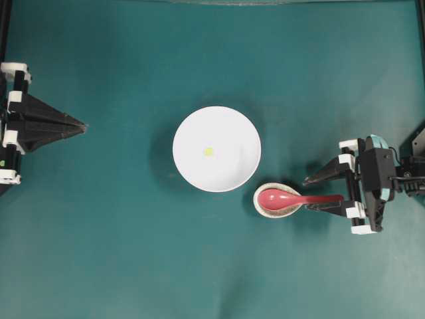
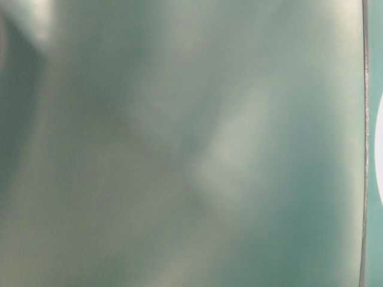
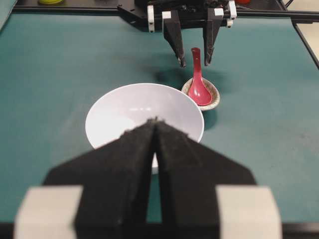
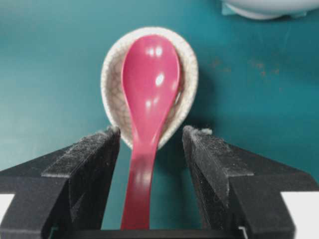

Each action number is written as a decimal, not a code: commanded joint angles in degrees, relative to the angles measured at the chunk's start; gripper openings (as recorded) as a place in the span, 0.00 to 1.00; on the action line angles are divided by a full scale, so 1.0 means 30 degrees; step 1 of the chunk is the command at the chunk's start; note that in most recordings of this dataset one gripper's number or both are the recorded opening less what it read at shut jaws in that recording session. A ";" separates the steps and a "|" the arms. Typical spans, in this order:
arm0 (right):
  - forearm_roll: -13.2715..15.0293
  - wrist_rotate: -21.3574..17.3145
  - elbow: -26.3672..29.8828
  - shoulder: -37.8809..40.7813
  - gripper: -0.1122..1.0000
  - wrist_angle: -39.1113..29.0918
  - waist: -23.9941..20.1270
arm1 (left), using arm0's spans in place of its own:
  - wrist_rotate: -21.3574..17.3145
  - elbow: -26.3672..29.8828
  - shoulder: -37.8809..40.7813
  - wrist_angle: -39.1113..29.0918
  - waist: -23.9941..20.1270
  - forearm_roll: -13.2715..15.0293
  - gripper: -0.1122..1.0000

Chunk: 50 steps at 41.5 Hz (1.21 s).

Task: Scoop the yellow hexagonal prism block from the bowl with a spoon using the right arm.

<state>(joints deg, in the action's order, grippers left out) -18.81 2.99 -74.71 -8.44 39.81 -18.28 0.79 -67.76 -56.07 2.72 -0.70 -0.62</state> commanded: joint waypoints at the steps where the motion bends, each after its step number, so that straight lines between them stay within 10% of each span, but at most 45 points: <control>1: 0.0059 0.0029 -0.0029 -0.0293 0.62 0.0850 -0.0029 | 0.0029 0.0205 0.0176 0.0059 -0.0029 -0.0029 0.11; 28: -0.0557 -0.2520 -0.1143 0.4072 0.62 0.8848 -0.1523 | 0.0059 0.0029 0.0176 0.0059 -0.0029 -0.0029 0.11; 50: -0.1729 -0.3779 -0.0908 0.6094 0.62 1.0254 -0.2813 | 0.0381 0.0029 0.0176 0.0000 -0.0029 -0.0029 0.11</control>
<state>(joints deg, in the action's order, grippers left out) -23.38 -8.00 -77.87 10.02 69.79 -26.46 1.85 -68.03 -56.07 2.46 -0.70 -0.62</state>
